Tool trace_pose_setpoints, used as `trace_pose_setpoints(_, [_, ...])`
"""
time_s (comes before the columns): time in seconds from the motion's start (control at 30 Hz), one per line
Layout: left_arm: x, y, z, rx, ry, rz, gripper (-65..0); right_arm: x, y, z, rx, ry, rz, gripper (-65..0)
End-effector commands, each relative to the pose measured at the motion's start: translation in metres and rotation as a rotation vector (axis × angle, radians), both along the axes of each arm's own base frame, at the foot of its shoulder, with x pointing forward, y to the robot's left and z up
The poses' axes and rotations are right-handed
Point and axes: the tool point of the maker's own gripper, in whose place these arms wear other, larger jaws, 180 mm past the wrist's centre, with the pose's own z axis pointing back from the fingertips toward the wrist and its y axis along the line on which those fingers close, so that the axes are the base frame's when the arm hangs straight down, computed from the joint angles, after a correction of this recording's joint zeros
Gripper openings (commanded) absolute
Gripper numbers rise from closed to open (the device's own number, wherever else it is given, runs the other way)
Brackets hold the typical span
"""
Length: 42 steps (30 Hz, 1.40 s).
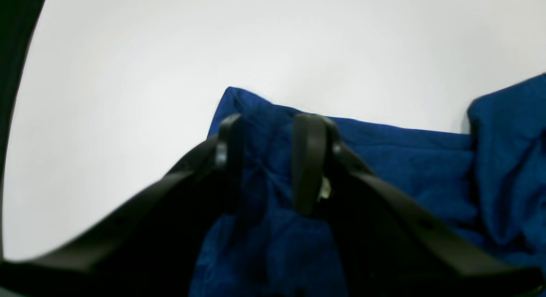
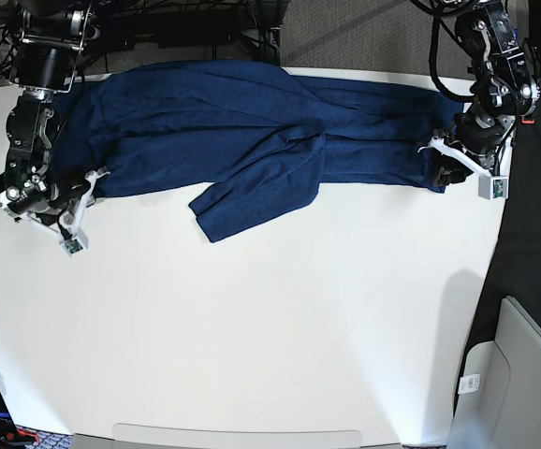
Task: Fold the T-shirt properly
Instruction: 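Move the right gripper back to the shirt's side edge and grasp it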
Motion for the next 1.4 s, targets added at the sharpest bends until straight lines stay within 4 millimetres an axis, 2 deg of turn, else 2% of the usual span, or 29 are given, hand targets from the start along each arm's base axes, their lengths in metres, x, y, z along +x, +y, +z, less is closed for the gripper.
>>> trace_pose_setpoints(0.0, [0.006,0.003,0.011,0.012,-0.039,-0.005,-46.1,0.006,0.001,0.003,-0.006,-0.003,0.022,-43.8])
trace_pose_setpoints(0.07, [0.006,0.003,0.011,0.012,-0.039,-0.005,-46.1,0.002,0.007,-0.004,-0.008,0.02,0.041,-44.1])
trace_pose_setpoints(0.13, [0.006,0.003,0.011,0.012,-0.039,-0.005,-46.1,-0.002,0.011,-0.008,-0.009,0.034,0.056,-48.0])
trace_pose_setpoints(0.27, [0.007,0.002,0.011,0.011,-0.04,-0.006,-46.1,-0.004,0.012,-0.01,-0.008,0.041,0.06,-65.0])
trace_pose_setpoints(0.47, [0.006,0.004,0.011,0.013,-0.04,0.0,-46.1,-0.01,0.002,-0.001,-0.02,0.021,0.069,-64.3])
trace_pose_setpoints(0.63, [0.006,0.004,0.011,0.012,-0.038,-0.001,-46.1,-0.02,0.002,0.02,0.042,0.019,0.106,-64.3])
trace_pose_setpoints(0.73, [0.007,0.003,0.011,0.011,-0.041,-0.003,-46.0,-0.032,0.001,0.029,0.085,0.014,0.115,-64.3])
trace_pose_setpoints(0.93, [0.008,0.002,0.012,0.011,-0.042,-0.006,-46.0,-0.062,-0.015,0.044,0.103,0.002,0.088,-64.3])
trace_pose_setpoints(1.07, [0.008,0.002,0.012,0.01,-0.042,-0.005,-46.0,-0.077,-0.01,0.052,0.078,0.001,0.134,-64.3])
trace_pose_setpoints(1.17, [0.008,0.002,0.011,0.01,-0.042,-0.007,-46.0,-0.07,-0.003,0.06,0.081,-0.04,0.146,-64.1])
trace_pose_setpoints(1.27, [0.009,0.002,0.012,0.01,-0.043,-0.007,-46.0,-0.05,0.006,0.066,0.111,-0.124,0.133,-63.5])
trace_pose_setpoints(1.37, [0.009,0.002,0.012,0.01,-0.043,-0.007,-46.0,-0.031,0.007,0.067,0.071,-0.159,0.108,-55.9])
